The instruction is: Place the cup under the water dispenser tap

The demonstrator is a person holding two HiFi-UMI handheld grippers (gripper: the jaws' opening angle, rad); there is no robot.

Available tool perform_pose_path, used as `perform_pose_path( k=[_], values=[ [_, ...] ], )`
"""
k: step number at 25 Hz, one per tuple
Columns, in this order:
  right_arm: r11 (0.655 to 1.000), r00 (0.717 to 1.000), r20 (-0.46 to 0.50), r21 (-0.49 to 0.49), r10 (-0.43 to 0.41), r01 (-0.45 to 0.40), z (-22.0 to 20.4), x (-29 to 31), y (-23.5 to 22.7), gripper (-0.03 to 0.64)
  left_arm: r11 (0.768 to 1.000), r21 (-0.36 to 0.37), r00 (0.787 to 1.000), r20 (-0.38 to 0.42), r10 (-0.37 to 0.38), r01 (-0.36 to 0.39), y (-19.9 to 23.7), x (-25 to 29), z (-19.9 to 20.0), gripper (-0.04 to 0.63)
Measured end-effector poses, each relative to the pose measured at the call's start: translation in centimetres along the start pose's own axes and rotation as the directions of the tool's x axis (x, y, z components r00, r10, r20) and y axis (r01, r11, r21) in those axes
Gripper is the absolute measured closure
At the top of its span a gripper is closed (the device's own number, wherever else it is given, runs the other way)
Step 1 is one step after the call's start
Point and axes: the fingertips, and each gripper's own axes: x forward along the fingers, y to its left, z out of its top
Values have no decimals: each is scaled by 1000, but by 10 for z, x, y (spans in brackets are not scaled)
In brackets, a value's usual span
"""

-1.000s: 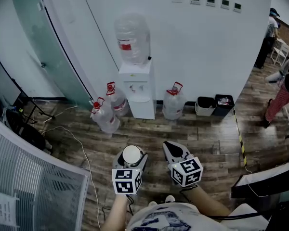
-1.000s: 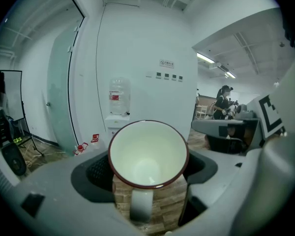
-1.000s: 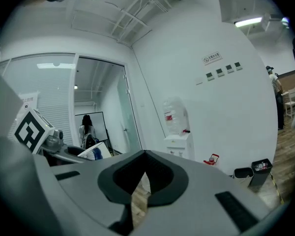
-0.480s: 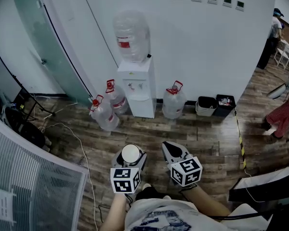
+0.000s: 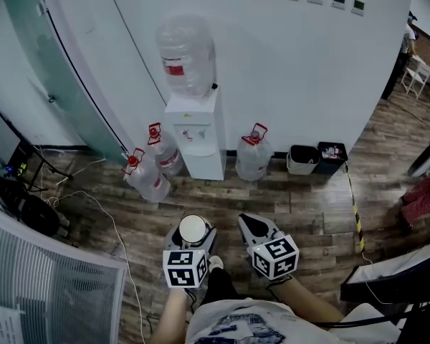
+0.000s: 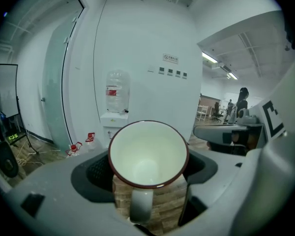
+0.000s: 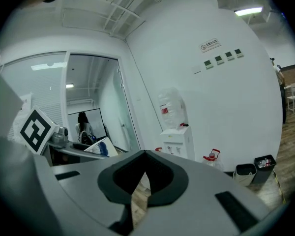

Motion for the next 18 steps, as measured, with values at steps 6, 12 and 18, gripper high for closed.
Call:
perform_pose_path(
  k=[6,12,18],
  values=[
    [1000,1000,-13,9,-26,26,18,65,-16,595,1000,16,1000,-14,-15,15,47,47,30,161],
    [999,999,-20,18,-49,49,39,135,-24,595,999,22,999,-33,-32,33,101,89,57,161],
    [997,997,-36,17,-74,75,51,194,-25,597,998,19,998,-39,-57,57,150,124,79,161]
  ],
)
